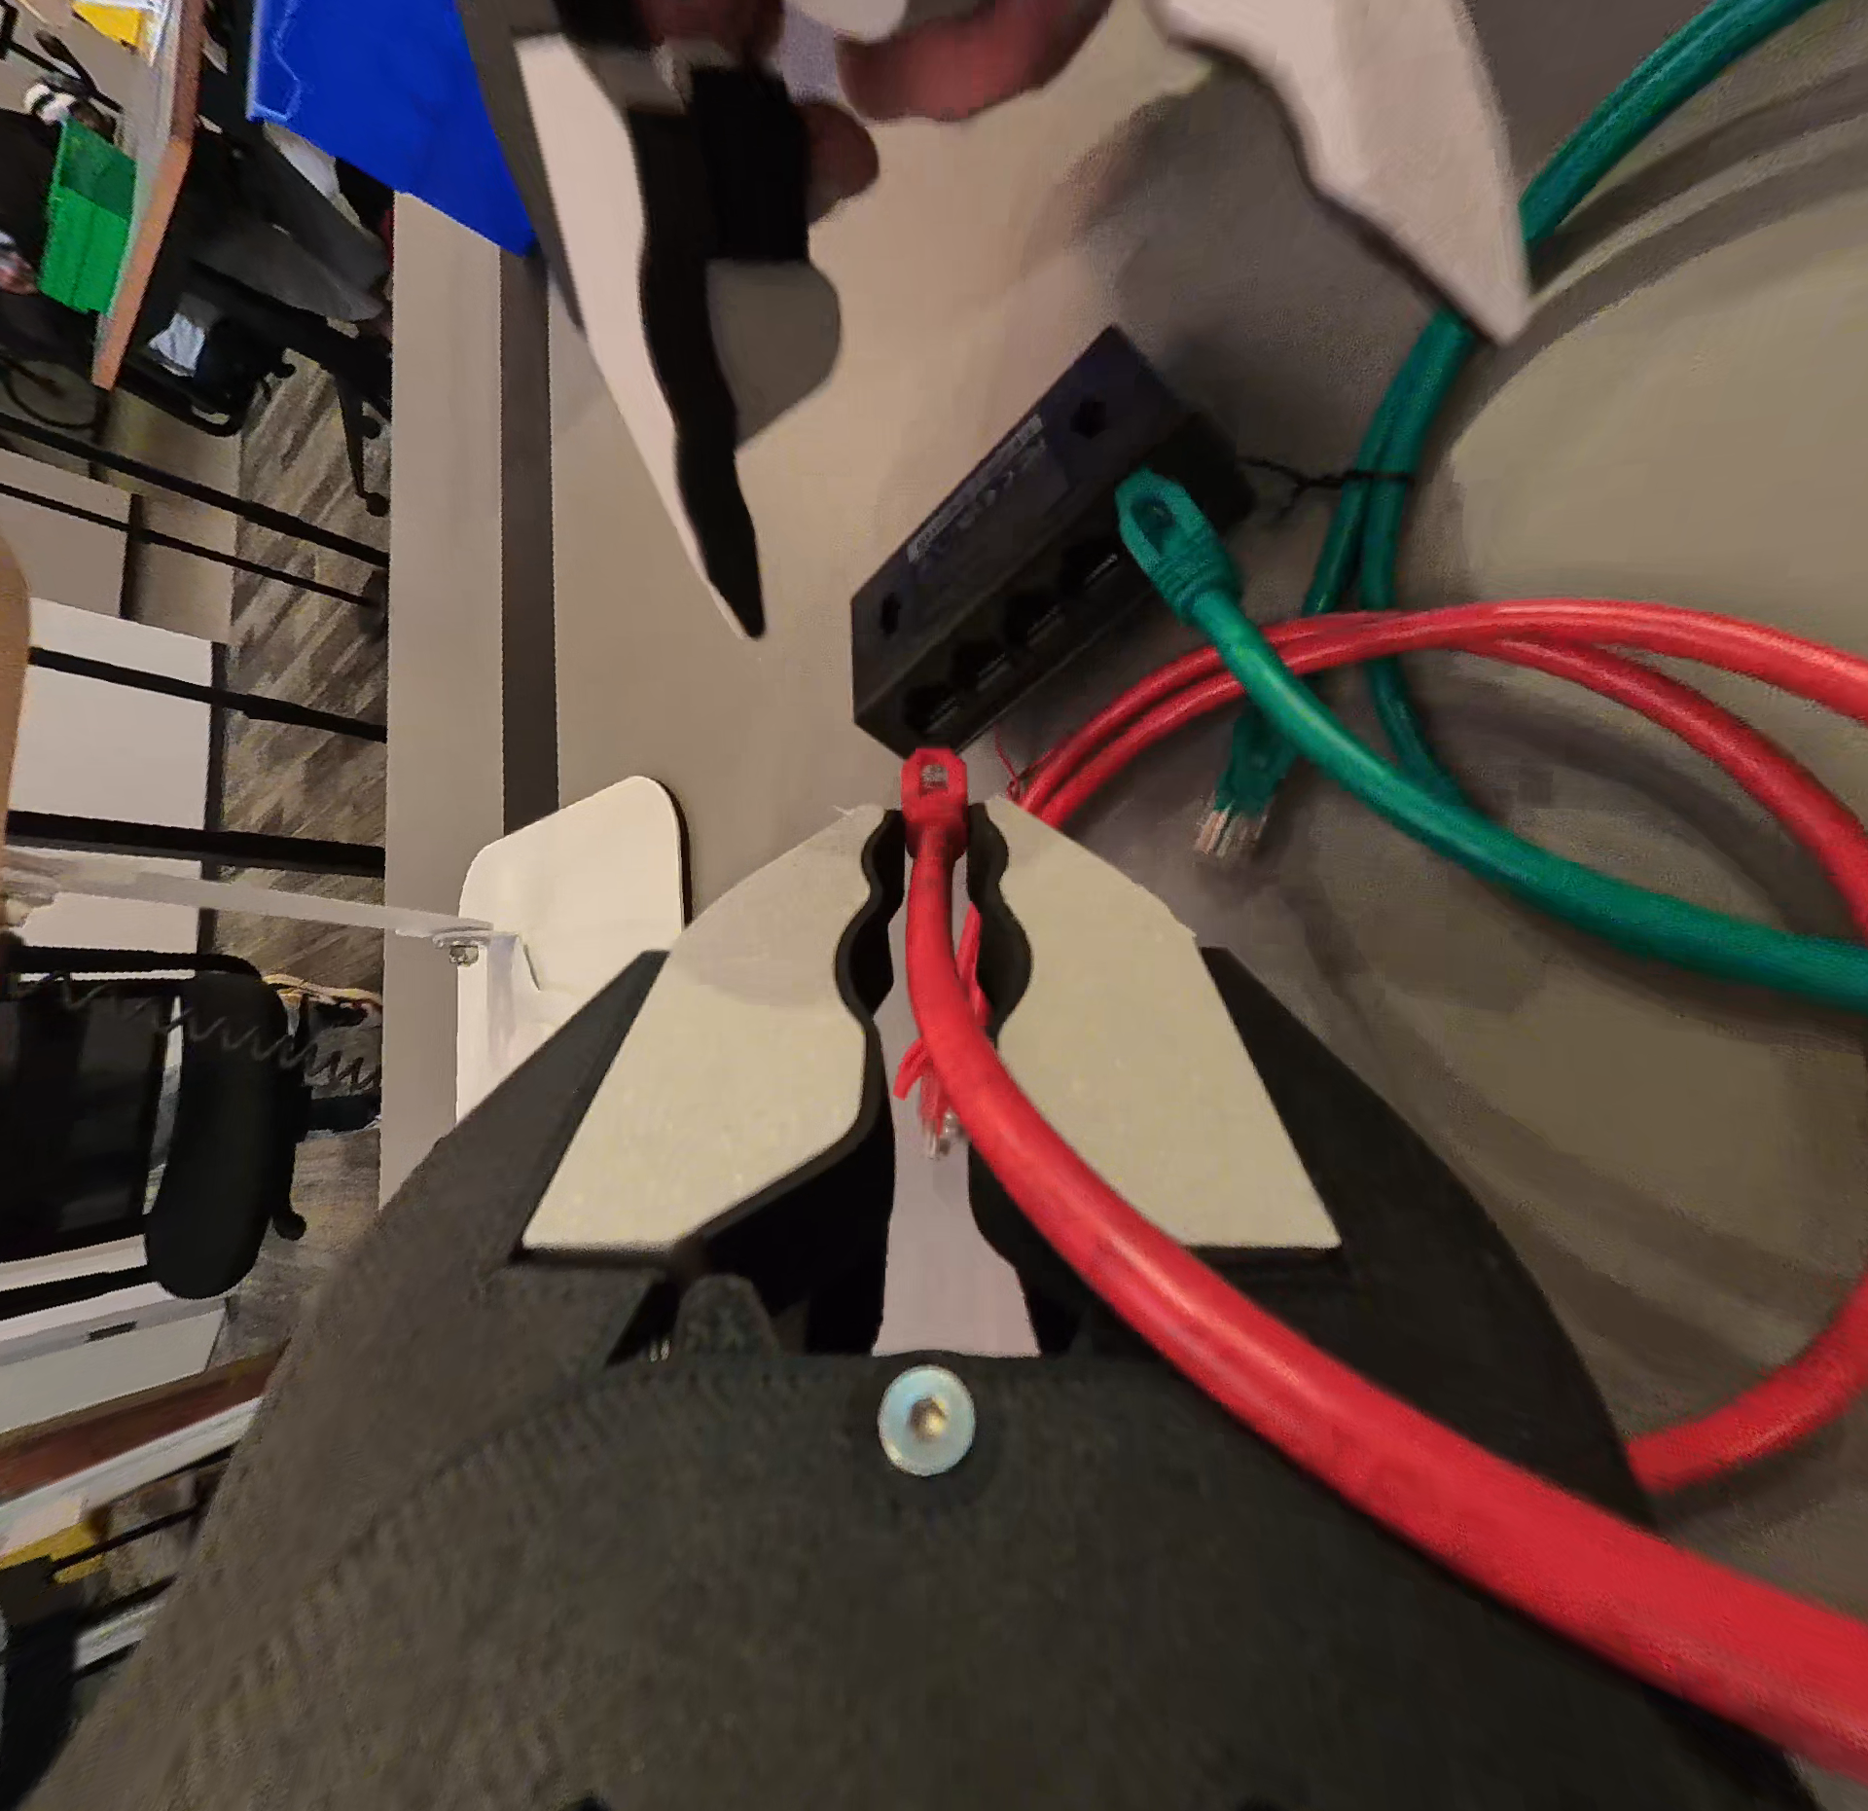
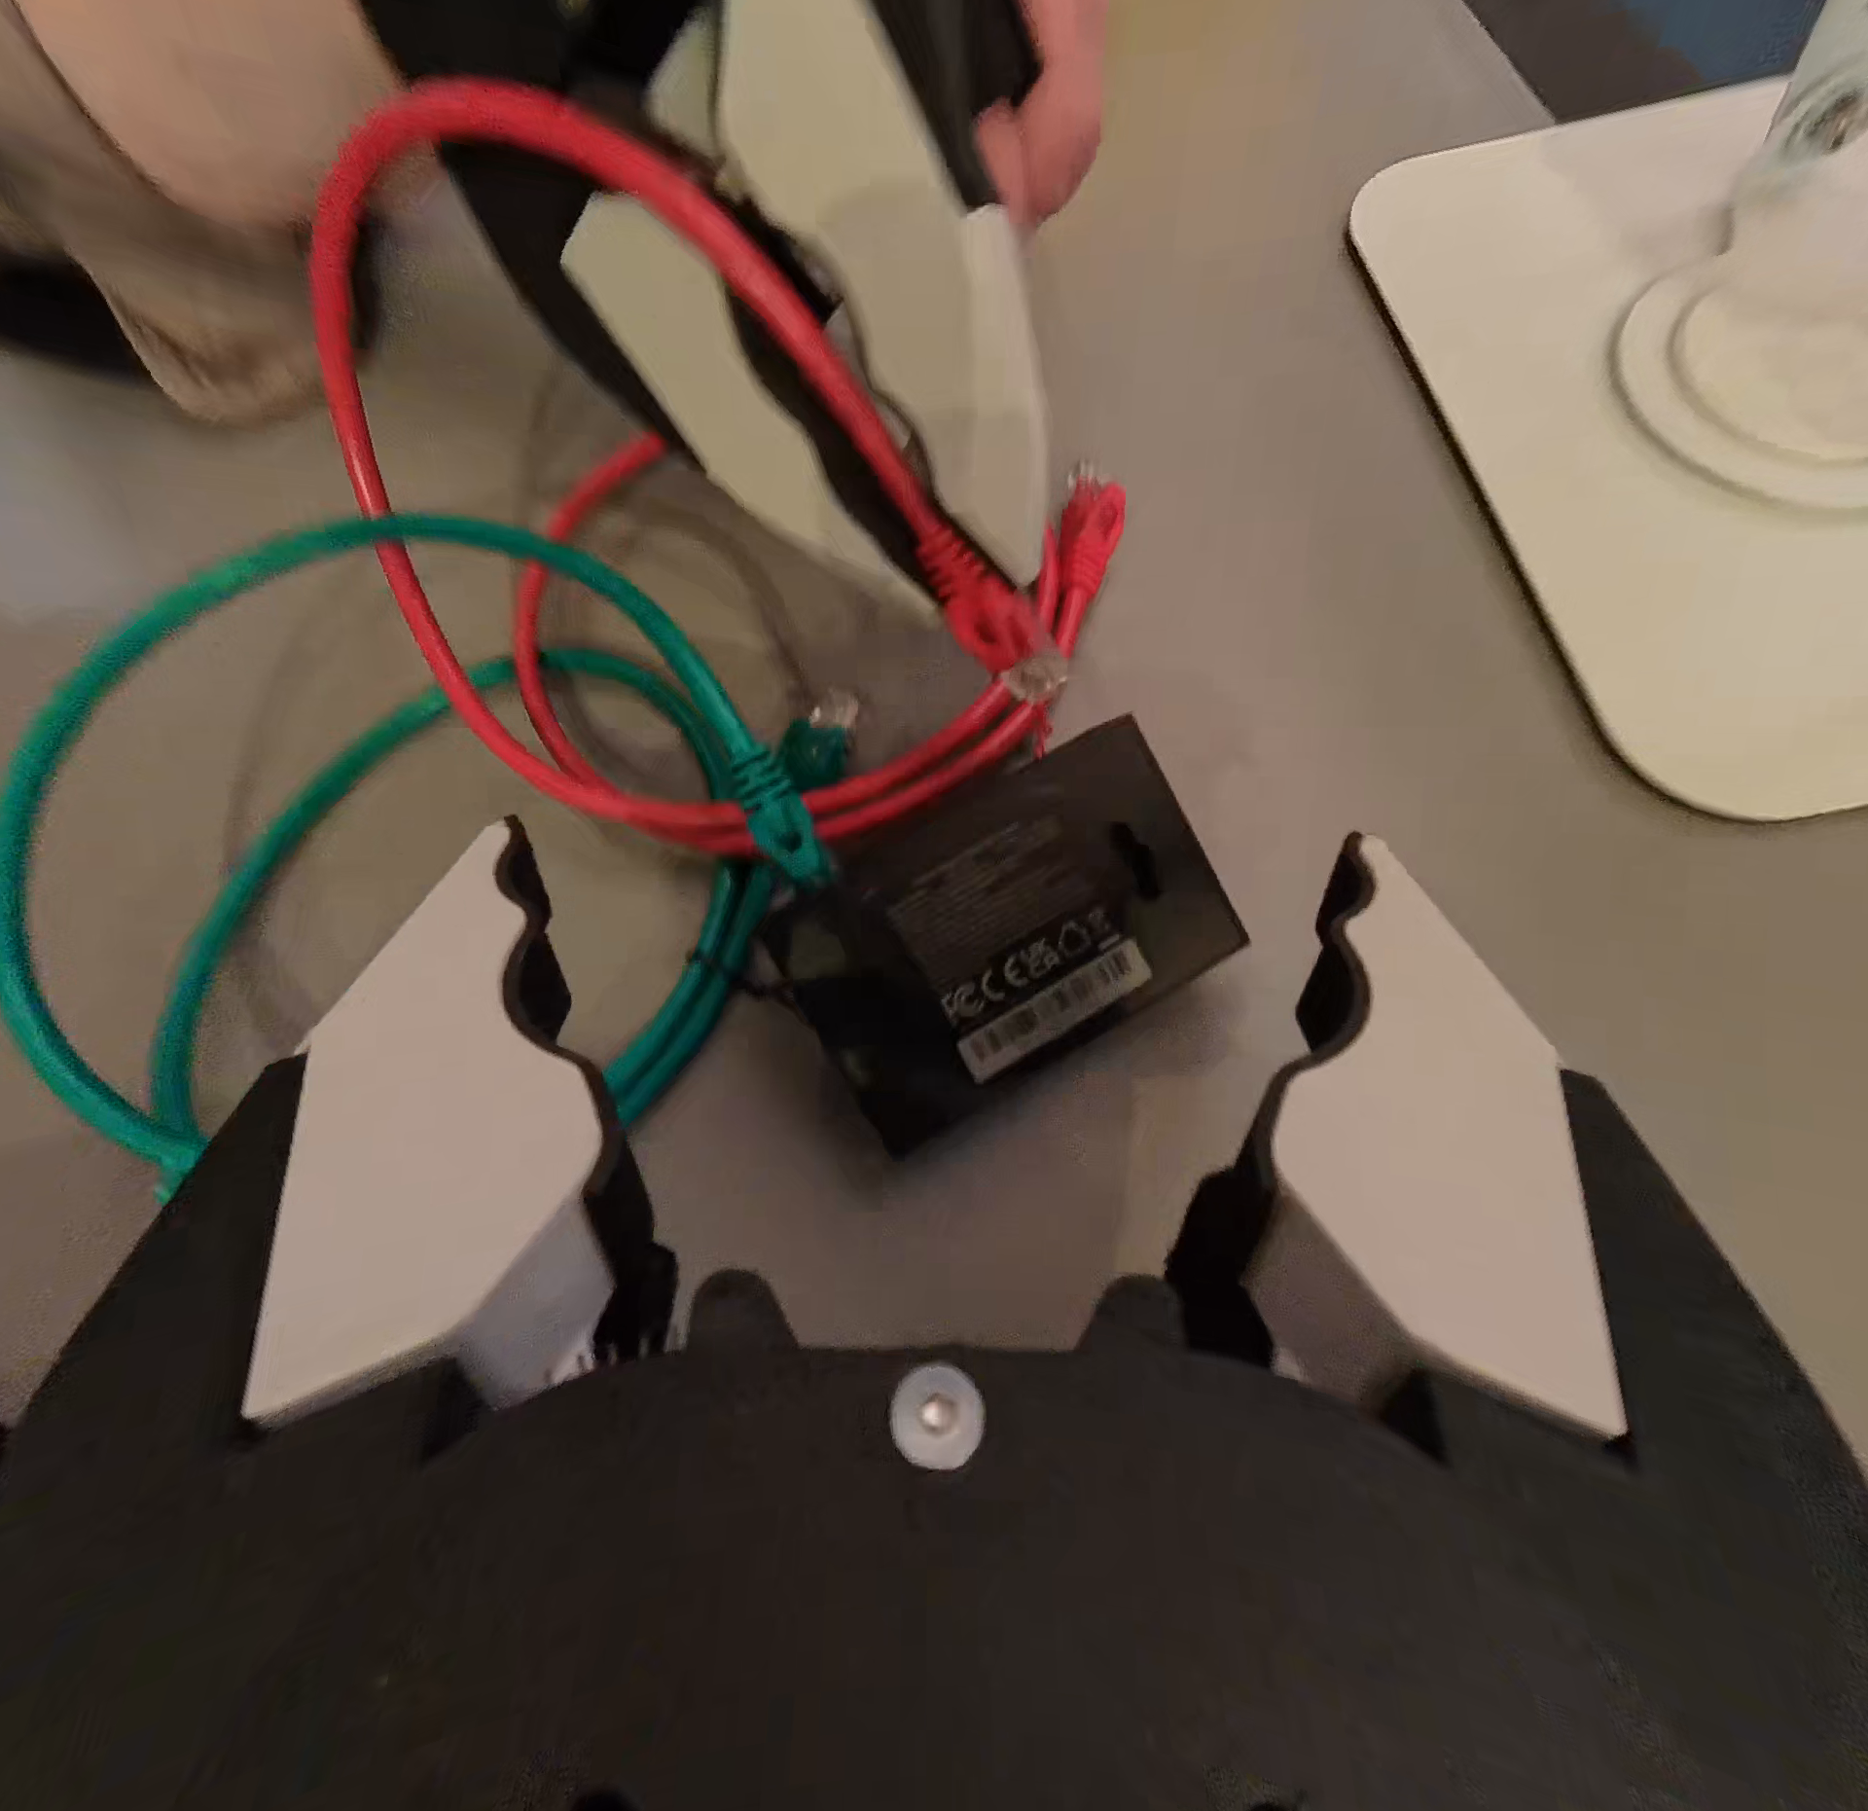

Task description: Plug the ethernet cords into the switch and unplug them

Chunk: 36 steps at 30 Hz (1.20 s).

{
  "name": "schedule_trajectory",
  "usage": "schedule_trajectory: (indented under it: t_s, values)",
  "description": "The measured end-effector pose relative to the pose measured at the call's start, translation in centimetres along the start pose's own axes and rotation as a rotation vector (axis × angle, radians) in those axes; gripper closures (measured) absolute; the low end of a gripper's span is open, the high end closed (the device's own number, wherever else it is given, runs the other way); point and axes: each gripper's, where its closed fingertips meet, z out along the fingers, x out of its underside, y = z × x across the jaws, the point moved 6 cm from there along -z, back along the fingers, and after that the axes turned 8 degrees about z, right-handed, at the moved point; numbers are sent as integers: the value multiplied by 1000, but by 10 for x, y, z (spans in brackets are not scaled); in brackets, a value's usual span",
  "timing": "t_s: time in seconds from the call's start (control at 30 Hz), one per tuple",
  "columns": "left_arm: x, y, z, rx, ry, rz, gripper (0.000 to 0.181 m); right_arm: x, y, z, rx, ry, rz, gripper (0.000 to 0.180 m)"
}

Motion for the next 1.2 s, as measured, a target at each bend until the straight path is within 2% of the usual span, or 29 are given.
schedule_trajectory:
  t_s: [0.1,0.17,0.33,0.4,0.57,0.63,0.87,1.0,1.2]
  values:
    - [0,-1,1,19,-13,-20,169,11,1,-1,129,119,-207,37]
    - [-1,-1,1,14,-9,-12,169,10,-4,-1,127,181,-244,38]
    - [-12,2,-6,-4,-28,28,169,23,-17,10,-35,286,-197,64]
    - [-14,4,-6,-18,0,62,169,22,-20,11,-26,279,-195,74]
    - [-24,9,-7,-14,-8,108,169,23,-19,9,-59,259,-177,75]
    - [-22,7,-5,7,41,160,169,23,-19,7,-78,272,-154,76]
    - [-33,-10,0,2,63,236,169,11,-7,-2,-133,403,-127,75]
    - [-36,-19,4,-9,66,212,169,4,-2,-7,-162,364,-92,77]
    - [-36,-30,7,-48,50,158,169,12,0,-3,-199,194,12,77]
